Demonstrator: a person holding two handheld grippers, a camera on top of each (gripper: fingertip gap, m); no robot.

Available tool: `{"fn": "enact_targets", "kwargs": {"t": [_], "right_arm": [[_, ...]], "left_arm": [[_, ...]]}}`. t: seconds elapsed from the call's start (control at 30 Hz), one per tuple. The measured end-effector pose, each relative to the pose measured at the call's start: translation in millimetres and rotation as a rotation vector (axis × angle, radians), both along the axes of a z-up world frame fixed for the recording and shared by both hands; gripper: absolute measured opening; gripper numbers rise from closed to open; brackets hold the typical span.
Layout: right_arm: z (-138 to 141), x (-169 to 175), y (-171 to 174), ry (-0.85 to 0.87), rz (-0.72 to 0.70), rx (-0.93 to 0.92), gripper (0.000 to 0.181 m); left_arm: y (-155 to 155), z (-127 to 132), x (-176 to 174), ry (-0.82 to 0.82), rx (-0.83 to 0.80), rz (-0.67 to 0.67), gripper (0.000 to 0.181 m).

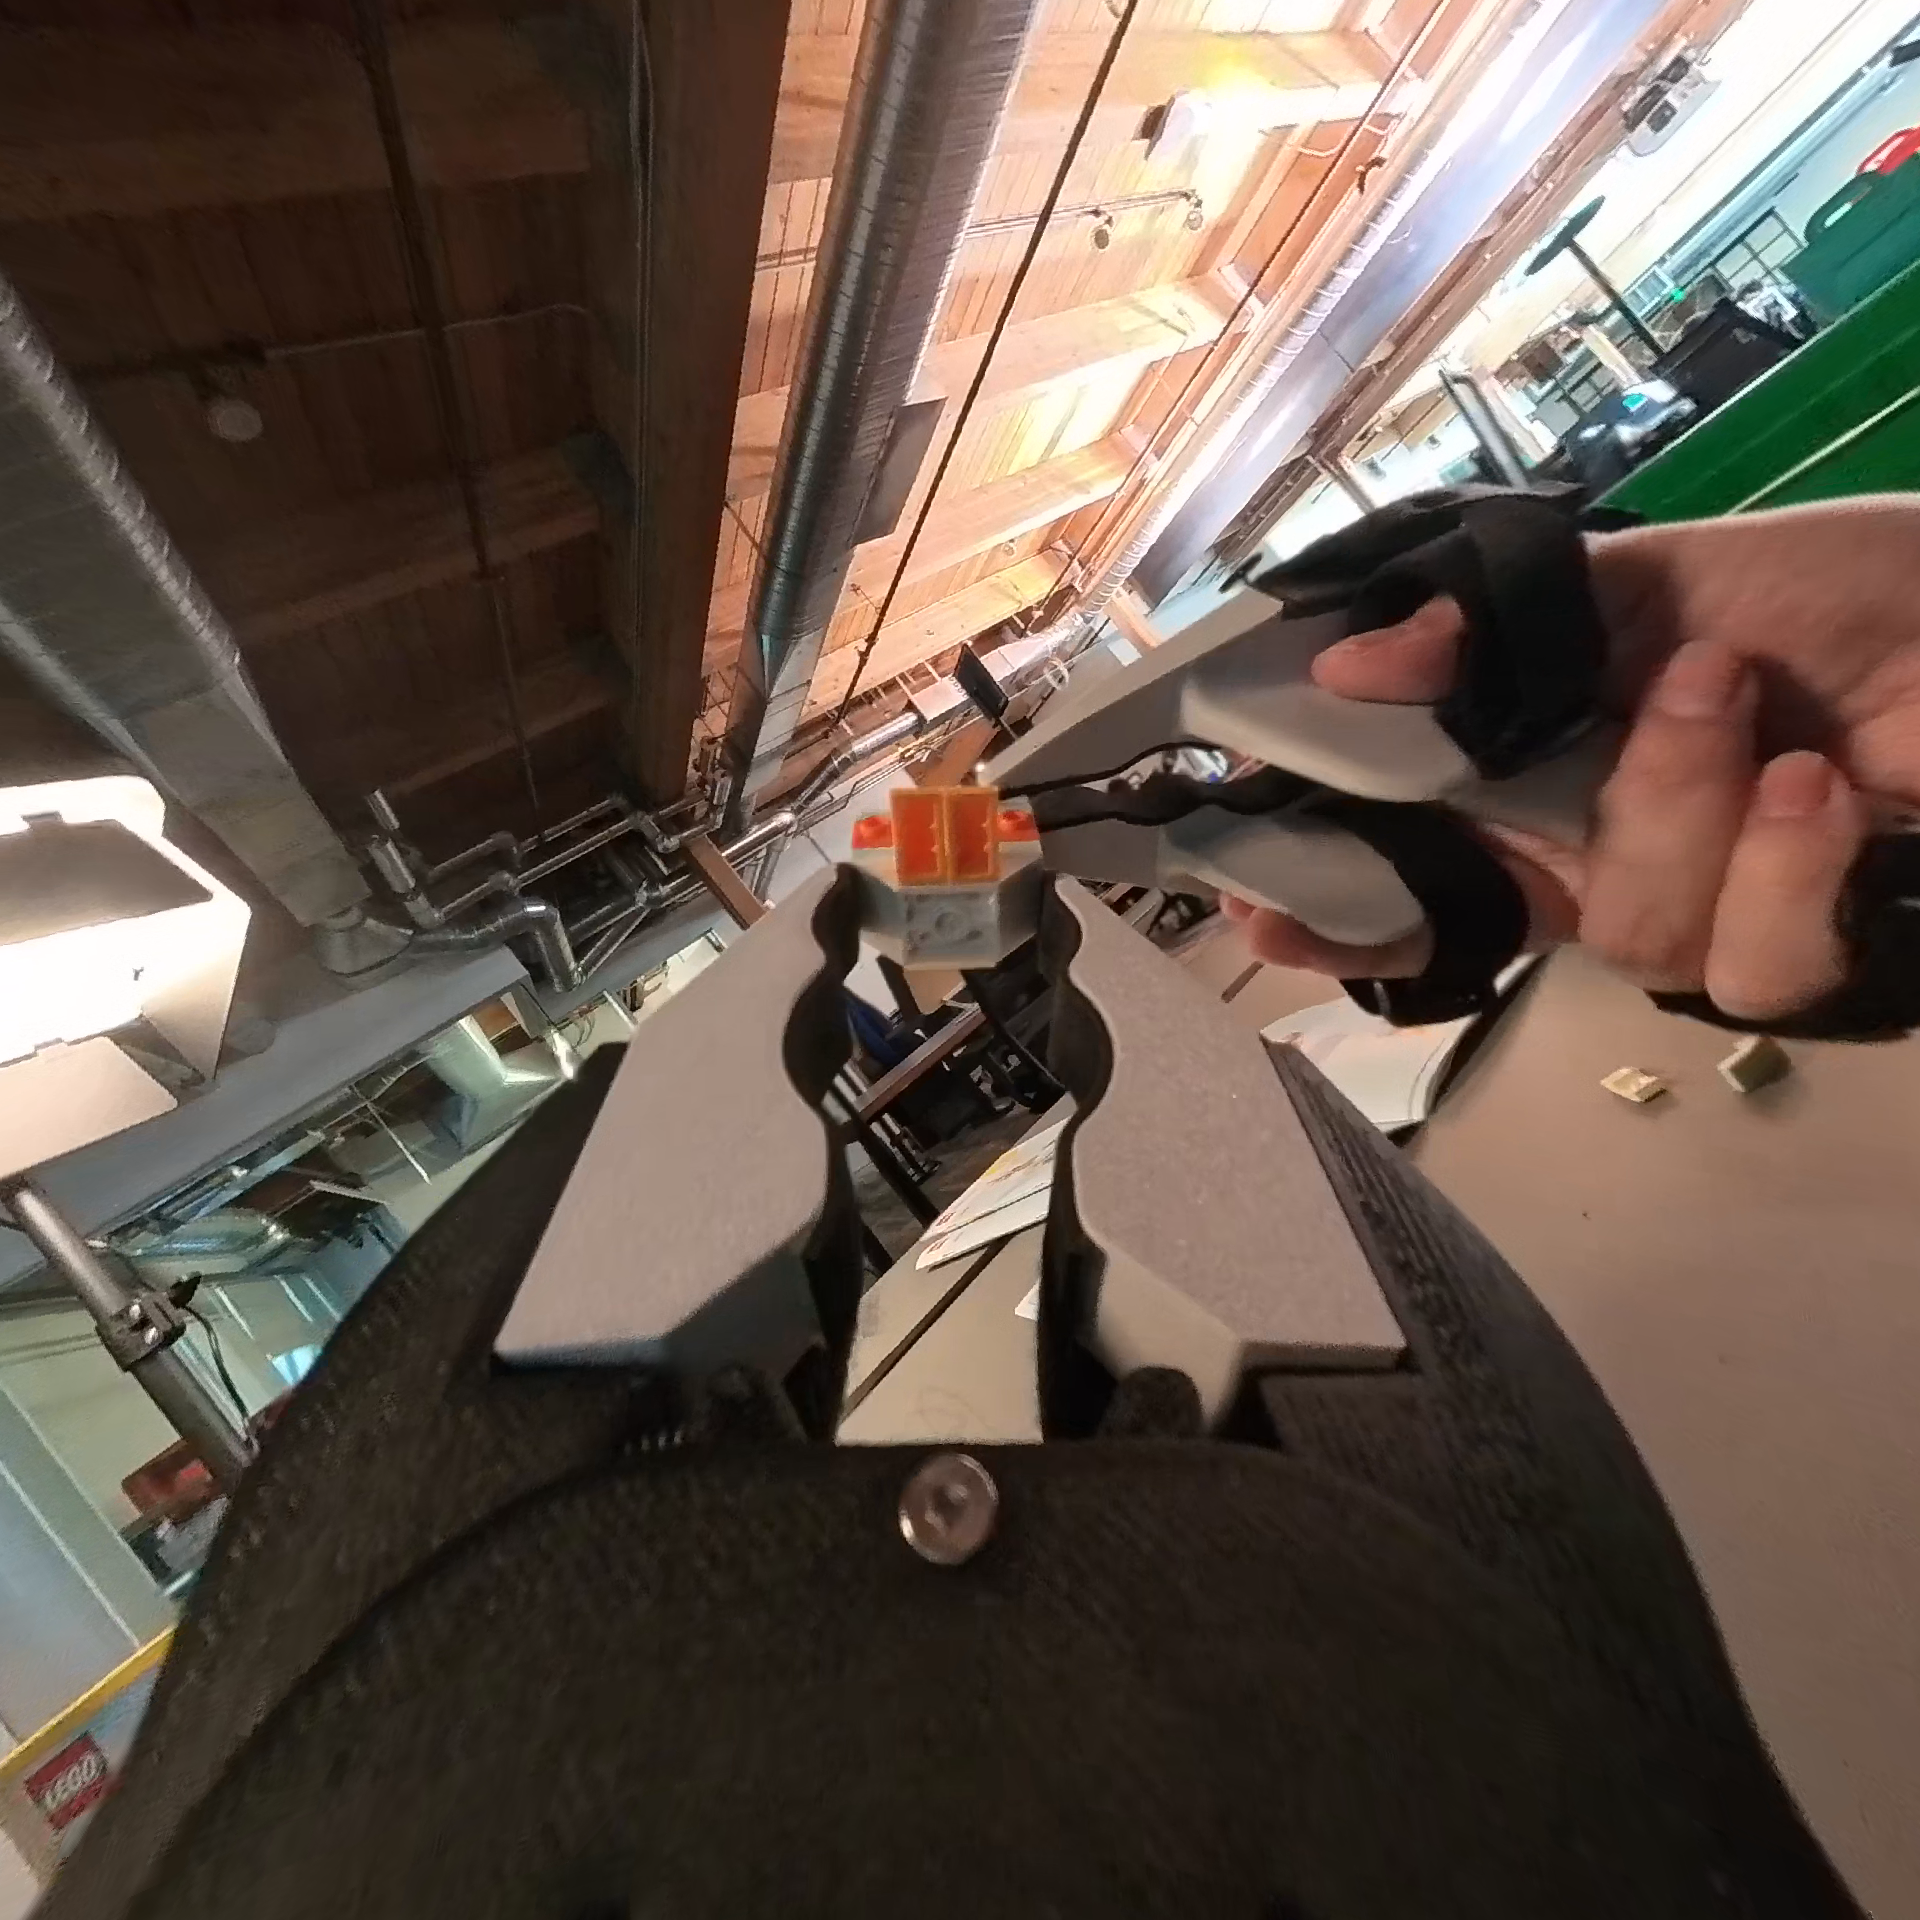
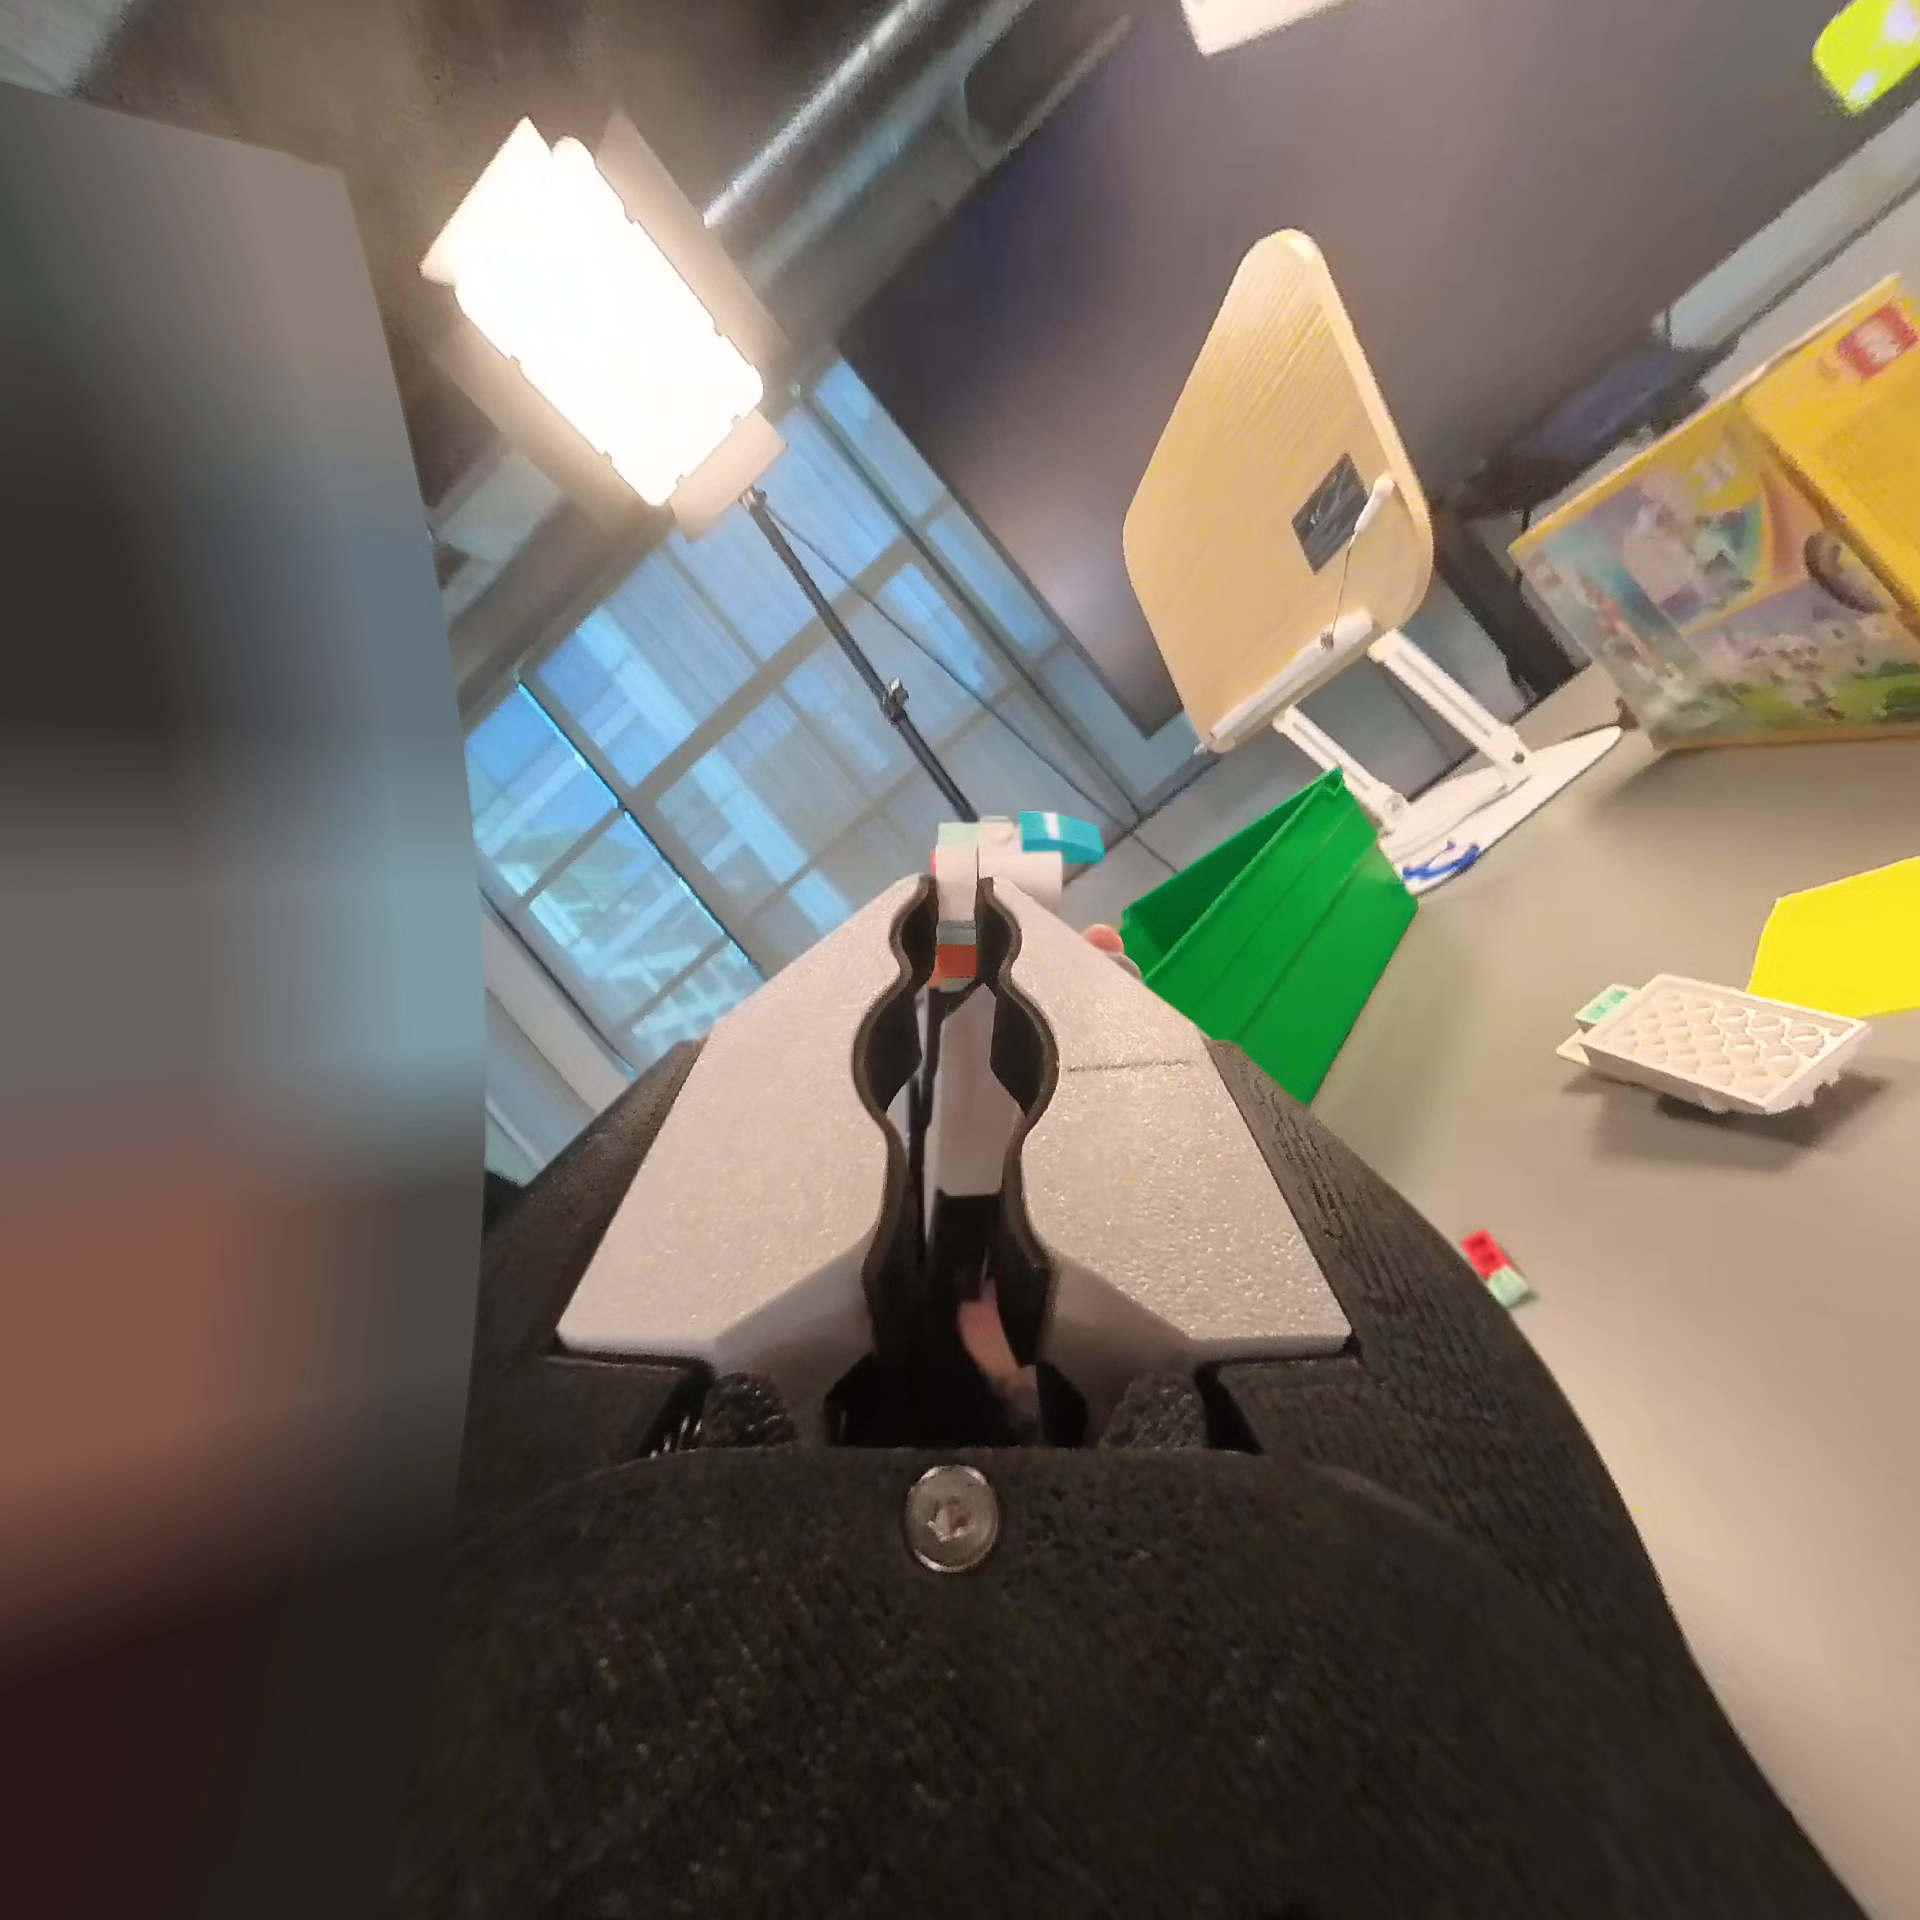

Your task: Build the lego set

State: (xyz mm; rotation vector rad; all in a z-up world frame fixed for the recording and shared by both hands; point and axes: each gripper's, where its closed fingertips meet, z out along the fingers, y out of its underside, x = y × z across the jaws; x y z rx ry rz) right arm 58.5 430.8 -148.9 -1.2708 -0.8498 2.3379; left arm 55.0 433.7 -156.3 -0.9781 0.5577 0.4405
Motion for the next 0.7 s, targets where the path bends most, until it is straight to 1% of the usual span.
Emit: {"fn": "enact_targets", "kwargs": {"t": [0.1,0.2,0.3,0.43,0.7], "right_arm": [[1.7,-2.6,1.3,0.044,-0.071,-0.017,0.005],[2.7,-2.5,0.6,0.074,-0.101,-0.031,0.006],[2.4,-2.5,0.9,0.083,-0.097,-0.049,0.006],[3.0,-2.1,-0.2,0.079,-0.099,-0.013,0.005],[8.0,1.7,-7.2,0.099,-0.059,0.030,0.005]], "left_arm": [[1.1,1.7,-3.1,-0.047,-0.002,0.002,0.033],[0.3,2.5,-3.4,-0.073,-0.002,-0.011,0.033],[0.3,2.7,-3.3,-0.079,-0.004,-0.011,0.033],[-0.8,3.6,-3.0,-0.066,-0.001,-0.015,0.033],[-8.2,9.6,0.8,-0.026,0.031,-0.026,0.033]]}}
